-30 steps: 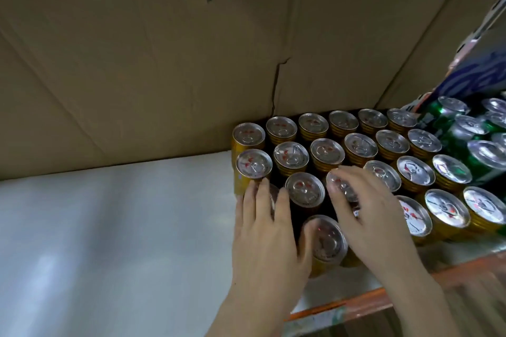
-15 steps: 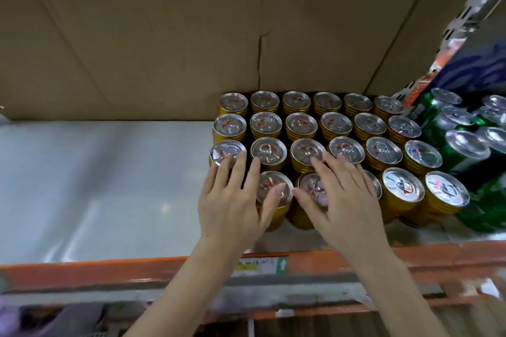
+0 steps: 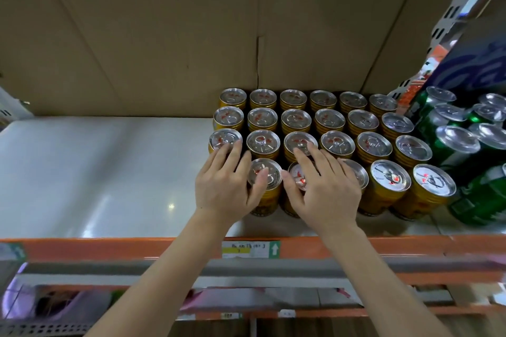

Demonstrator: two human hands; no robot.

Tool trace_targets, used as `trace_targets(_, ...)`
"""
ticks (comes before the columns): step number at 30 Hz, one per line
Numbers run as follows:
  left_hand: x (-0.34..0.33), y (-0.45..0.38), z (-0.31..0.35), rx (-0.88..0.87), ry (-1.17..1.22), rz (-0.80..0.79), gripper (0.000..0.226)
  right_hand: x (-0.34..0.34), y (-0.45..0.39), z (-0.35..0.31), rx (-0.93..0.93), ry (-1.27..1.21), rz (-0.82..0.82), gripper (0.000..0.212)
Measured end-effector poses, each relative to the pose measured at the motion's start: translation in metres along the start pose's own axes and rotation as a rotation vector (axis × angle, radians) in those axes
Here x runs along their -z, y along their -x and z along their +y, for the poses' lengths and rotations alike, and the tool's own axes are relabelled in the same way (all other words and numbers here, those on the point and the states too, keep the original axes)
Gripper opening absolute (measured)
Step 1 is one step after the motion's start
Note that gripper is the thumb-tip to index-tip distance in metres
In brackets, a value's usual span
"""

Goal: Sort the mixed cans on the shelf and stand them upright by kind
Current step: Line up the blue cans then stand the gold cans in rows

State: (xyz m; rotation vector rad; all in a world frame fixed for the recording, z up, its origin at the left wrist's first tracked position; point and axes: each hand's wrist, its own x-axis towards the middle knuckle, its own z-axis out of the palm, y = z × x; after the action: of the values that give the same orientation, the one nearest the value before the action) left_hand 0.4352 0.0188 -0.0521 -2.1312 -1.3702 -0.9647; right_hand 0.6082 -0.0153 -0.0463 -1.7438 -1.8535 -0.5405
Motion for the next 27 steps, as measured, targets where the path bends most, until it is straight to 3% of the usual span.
trace_targets(7,0.004,-0.001,-0.010,-0.087,0.082,-0.021,0.061,0.000,0.000,-0.004,-0.022,0.039,0.011,0.050)
trace_targets(13,0.021,0.000,-0.007,-0.051,0.111,-0.211,0.071,0.009,0.005,-0.007,-0.044,0.008,-0.075,0.060)
trace_targets(18,0.034,-0.001,0.027,-0.133,0.126,-0.210,0.062,0.019,0.012,-0.001,-0.066,-0.107,-0.037,0.049)
trace_targets(27,0.015,-0.011,0.102,-0.266,0.138,-0.294,0.069,0.044,0.032,0.084,-0.195,0.062,0.074,0.046)
